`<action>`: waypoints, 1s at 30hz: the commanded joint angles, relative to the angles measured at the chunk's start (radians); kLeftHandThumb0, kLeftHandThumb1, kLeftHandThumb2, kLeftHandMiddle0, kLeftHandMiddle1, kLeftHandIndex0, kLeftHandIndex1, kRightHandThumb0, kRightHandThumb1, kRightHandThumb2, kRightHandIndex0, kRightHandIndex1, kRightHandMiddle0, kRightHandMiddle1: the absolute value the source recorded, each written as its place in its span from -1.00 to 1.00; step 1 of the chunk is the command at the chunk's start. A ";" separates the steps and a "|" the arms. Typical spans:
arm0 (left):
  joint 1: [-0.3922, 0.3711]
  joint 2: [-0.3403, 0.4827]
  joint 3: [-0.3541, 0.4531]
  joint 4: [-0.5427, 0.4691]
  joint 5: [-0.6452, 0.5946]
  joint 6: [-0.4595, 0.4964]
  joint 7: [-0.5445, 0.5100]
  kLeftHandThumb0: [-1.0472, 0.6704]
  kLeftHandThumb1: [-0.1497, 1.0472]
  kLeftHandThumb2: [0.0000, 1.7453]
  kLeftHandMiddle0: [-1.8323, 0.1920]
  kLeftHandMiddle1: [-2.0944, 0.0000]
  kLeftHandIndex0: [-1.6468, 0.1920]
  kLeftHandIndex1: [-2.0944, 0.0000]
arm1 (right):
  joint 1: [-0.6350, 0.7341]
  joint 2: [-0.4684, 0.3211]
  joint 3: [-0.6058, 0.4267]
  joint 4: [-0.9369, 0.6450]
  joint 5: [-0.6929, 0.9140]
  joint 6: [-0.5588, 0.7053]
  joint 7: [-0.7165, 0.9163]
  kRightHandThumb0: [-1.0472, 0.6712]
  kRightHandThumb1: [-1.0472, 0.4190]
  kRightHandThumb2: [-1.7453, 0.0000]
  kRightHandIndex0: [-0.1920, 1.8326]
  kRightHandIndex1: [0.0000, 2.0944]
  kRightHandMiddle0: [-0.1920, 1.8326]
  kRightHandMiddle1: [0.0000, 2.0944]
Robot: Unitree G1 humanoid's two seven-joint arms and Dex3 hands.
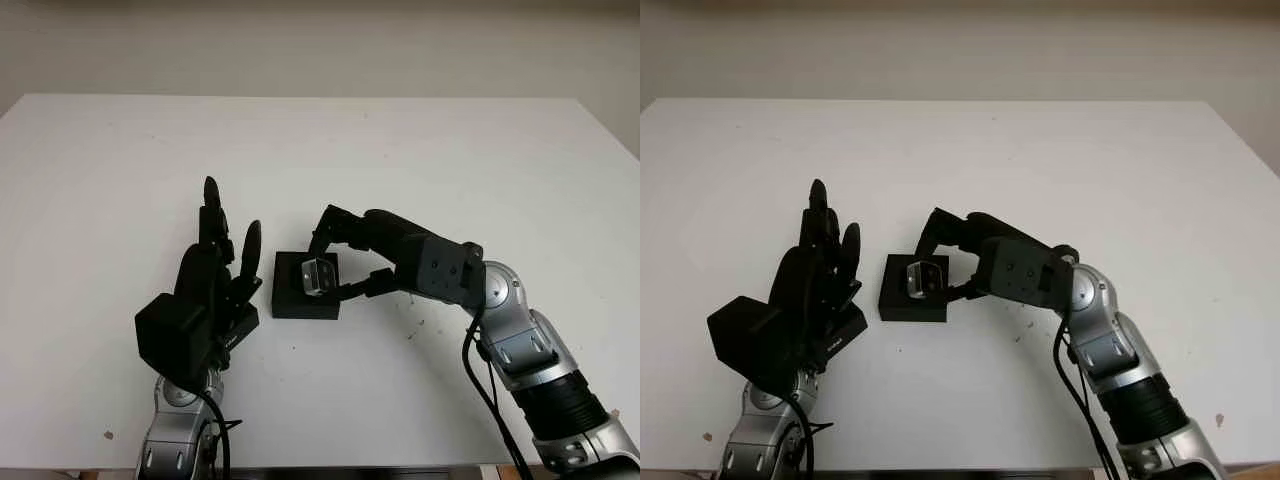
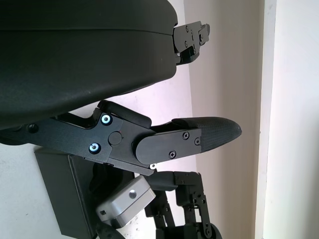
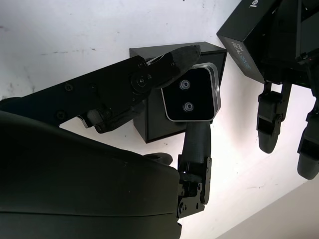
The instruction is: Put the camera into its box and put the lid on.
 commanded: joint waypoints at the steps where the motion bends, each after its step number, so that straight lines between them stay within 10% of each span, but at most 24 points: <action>1: -0.005 -0.006 -0.006 0.009 0.003 -0.004 0.004 -0.59 1.00 -0.37 1.00 0.97 0.99 0.98 | 0.000 0.015 -0.013 -0.018 0.008 0.000 -0.018 -0.25 -1.00 0.88 -0.57 -0.93 -0.76 0.94; 30: 0.002 -0.026 -0.016 0.026 0.005 -0.020 0.018 -0.59 1.00 -0.38 1.00 0.96 1.00 0.97 | -0.058 0.020 0.003 0.153 -0.040 -0.090 -0.072 -0.19 -1.00 0.92 -0.54 -0.91 -0.73 0.93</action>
